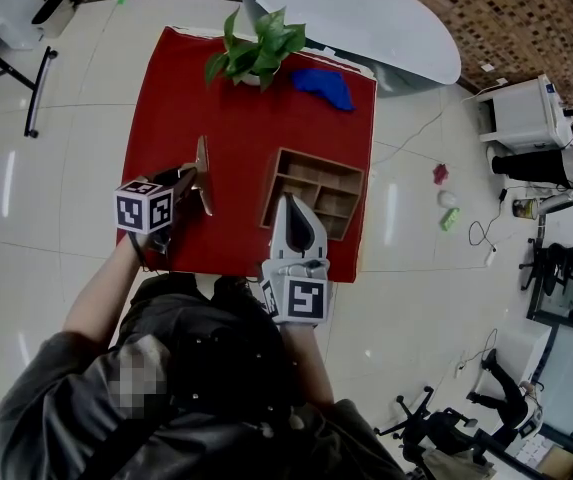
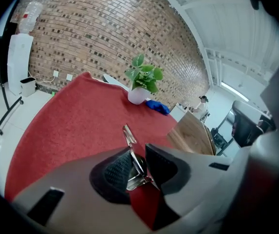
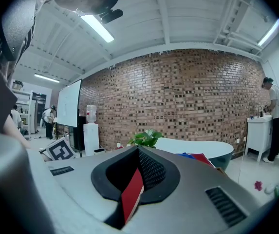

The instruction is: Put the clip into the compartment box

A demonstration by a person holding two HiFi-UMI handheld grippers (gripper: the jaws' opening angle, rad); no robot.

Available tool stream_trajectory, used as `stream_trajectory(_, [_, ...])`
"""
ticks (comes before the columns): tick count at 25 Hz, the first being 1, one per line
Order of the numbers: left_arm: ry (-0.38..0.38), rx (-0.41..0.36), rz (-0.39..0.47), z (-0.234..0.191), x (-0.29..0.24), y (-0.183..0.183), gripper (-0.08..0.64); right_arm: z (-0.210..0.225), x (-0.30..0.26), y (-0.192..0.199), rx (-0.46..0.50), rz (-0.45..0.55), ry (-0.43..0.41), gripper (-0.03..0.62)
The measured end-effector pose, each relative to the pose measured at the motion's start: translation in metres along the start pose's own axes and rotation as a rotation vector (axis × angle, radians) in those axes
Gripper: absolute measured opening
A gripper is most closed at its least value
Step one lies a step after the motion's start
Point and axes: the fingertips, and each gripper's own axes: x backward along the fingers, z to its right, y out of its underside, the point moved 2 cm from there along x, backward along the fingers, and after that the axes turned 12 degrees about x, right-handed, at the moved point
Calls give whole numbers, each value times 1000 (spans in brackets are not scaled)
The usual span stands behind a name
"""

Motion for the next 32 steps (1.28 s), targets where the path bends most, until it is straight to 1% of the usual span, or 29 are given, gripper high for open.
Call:
stream_trajectory(2, [12,25,-2,0,0,-1,98,2,1,0,-4,1,2,5])
stream_trajectory(8, [34,23,8,10,6,-4,77,7,6,-5,9,16,4,4])
stream_trajectory(12, [55,5,19,22,11,-9,64,9,10,-10,16,31,1,5])
stream_trajectory(14, [63,-1,35,30,15,-12,56,10,13,-13,18,37,0,3])
stream_trajectory(18, [76,-38,75,47,27,-21,51,12,18,-16,22,46,-3,5])
stream_trajectory(22, [140,4,152,65,49,-36,52,12,23,-21,31,57,-7,5])
stream_trajectory(27, [232,-6,283,100,90,-60,52,11,34,-30,40,79,-12,4])
stream_trajectory(29, [252,-51,344,116,109,-70,52,11,39,-36,46,91,-11,5])
stream_trajectory(32, [265,-161,418,143,139,-82,51,14,48,-47,66,118,1,3])
